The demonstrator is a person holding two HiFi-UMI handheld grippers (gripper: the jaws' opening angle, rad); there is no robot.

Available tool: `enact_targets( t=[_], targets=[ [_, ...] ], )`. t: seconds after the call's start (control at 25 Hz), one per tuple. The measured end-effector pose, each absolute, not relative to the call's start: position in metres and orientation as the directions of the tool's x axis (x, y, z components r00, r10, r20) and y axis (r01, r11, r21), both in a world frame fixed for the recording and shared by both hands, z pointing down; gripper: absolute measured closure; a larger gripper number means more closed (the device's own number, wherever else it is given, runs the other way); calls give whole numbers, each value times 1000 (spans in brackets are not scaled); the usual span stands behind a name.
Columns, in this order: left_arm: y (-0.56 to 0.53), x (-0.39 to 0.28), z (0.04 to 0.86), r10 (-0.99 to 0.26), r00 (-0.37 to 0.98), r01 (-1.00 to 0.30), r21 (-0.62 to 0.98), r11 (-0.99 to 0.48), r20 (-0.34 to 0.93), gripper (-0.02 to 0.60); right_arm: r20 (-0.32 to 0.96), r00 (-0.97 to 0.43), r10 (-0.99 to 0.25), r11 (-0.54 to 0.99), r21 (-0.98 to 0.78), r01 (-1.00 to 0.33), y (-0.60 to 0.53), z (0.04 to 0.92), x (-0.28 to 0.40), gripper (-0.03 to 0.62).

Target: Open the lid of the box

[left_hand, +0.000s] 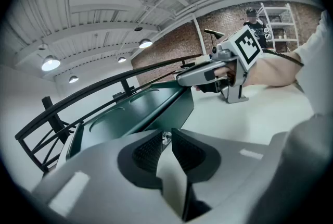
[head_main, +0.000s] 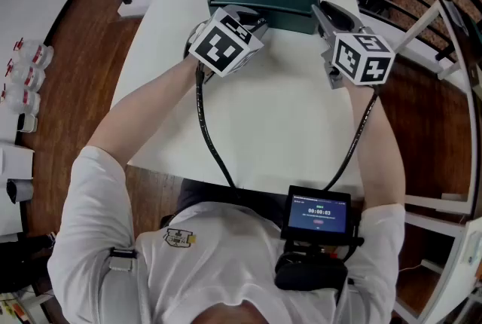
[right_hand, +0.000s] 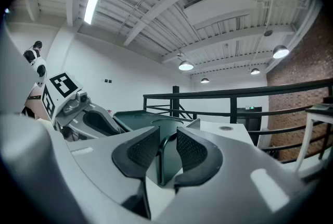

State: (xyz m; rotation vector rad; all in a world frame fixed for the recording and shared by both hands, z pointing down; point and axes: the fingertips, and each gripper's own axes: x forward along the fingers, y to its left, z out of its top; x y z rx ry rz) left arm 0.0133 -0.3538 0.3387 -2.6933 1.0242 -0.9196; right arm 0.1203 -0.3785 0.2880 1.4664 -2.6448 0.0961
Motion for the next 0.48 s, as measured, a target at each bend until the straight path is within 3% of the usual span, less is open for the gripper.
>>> enact_targets(
  t=[0.48],
  targets=[
    [-277,2,337,-584,620,-516,-289,-807,524,526,199,-547,-813,549,-50,-834,-375,293,124,514]
  ],
)
